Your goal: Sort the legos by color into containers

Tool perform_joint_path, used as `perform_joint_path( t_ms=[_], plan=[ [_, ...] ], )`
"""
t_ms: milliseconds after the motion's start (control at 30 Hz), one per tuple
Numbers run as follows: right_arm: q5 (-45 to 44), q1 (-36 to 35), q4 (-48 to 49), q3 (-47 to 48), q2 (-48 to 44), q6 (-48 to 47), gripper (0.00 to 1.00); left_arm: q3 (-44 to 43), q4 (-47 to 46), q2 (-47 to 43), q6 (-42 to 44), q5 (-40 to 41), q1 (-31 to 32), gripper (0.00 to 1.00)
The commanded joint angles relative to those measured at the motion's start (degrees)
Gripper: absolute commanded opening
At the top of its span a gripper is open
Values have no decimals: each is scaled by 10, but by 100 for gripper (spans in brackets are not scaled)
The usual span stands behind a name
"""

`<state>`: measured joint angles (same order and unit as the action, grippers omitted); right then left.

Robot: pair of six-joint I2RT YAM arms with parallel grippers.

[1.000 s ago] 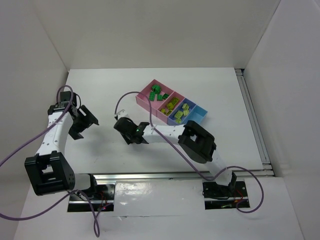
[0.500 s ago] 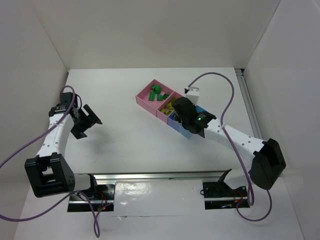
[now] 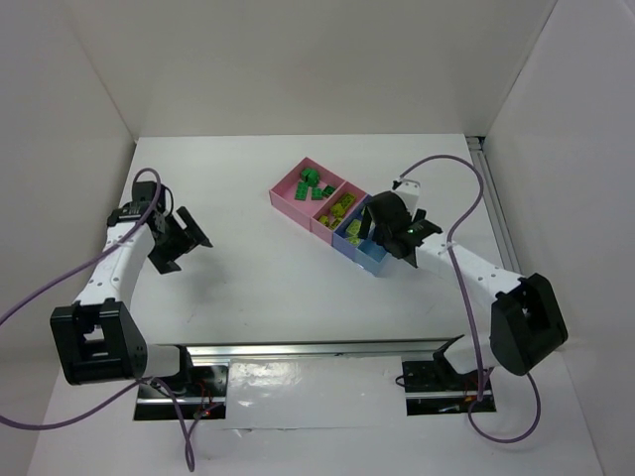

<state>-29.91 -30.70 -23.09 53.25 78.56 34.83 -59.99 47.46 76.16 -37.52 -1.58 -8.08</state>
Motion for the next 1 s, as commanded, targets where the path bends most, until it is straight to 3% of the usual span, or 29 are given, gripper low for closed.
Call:
perform_joint_path(
  t_ms=[0,167,233,400,567,700,800,967],
  plan=[
    [4,1,38,22,10,-22,100,-24,-6,3,2,6,9,95],
    [-76,27,-39,65,-2,20,100,-36,-6,8,-4,11,20,95],
    [-115,65,-98,78,-17,83,100,-36,-6,14,-4,11,26,95],
    [-132,137,-151,56,-72,167,100,-46,-6,20,-9,17,37,95],
    [-113,181,-136,18,-131,167,100,-64,-6,37,-9,17,37,95],
    [-73,212,-118,0,-136,115,100,-57,-25,43,-2,11,42,95],
    [-73,217,-135,5,-129,108,100,-51,-33,56,-2,11,42,95],
    [-35,217,-75,-31,-186,55,99,-57,-33,61,3,11,47,95]
  ],
)
